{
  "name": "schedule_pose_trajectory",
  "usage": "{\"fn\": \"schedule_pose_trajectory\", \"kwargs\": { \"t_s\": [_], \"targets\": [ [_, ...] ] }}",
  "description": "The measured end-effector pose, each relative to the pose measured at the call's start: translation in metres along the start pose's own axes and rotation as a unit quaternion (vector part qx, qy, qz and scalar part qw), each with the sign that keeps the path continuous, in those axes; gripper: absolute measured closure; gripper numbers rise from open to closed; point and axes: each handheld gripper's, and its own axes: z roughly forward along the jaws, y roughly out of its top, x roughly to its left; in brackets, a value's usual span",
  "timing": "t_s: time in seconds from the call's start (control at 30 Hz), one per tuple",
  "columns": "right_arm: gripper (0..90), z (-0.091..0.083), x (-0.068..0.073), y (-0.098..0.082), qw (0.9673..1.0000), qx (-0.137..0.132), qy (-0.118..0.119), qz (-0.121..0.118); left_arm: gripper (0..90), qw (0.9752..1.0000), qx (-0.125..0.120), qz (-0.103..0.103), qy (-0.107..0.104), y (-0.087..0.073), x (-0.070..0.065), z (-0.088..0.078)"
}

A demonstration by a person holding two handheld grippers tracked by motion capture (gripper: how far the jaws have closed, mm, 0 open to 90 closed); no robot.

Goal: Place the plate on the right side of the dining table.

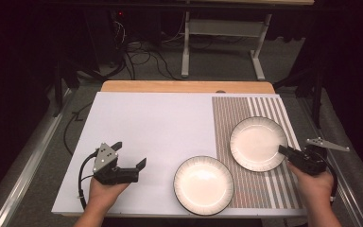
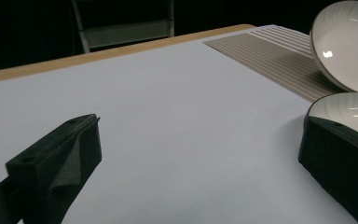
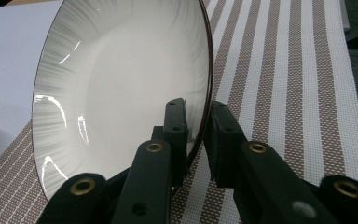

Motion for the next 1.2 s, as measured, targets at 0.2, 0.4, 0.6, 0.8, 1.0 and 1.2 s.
{"fn": "schedule_pose_trajectory", "kwargs": {
  "t_s": [0.2,0.4,0.6,0.8,1.0,1.2],
  "targets": [
    [80.5,0.006,-0.004,0.0,0.9998,0.008,-0.001,0.016,0.0,0.9999,-0.002,-0.012,0.01,-0.001,0.003,0.0],
    [80.3,0.012,-0.008,0.001,0.9992,0.01,0.001,0.039,0.0,0.9998,0.012,-0.007,0.015,-0.001,0.005,0.003],
    [79.4,0.016,-0.011,0.0,0.9984,0.018,-0.004,0.054,0.2,0.9997,0.013,-0.006,0.018,-0.001,0.007,0.003],
    [78.3,0.022,-0.014,0.0,0.9971,0.024,-0.009,0.071,0.5,0.9997,0.015,-0.014,0.017,-0.001,0.009,0.004],
    [78.5,0.03,-0.015,0.0,0.996,0.036,-0.049,0.066,0.5,0.9996,0.019,-0.012,0.017,-0.001,0.009,0.008],
    [76.8,0.03,-0.014,0.0,0.9967,0.031,-0.054,0.053,0.5,0.9997,0.014,-0.015,0.011,-0.001,0.01,0.006]
  ]
}}
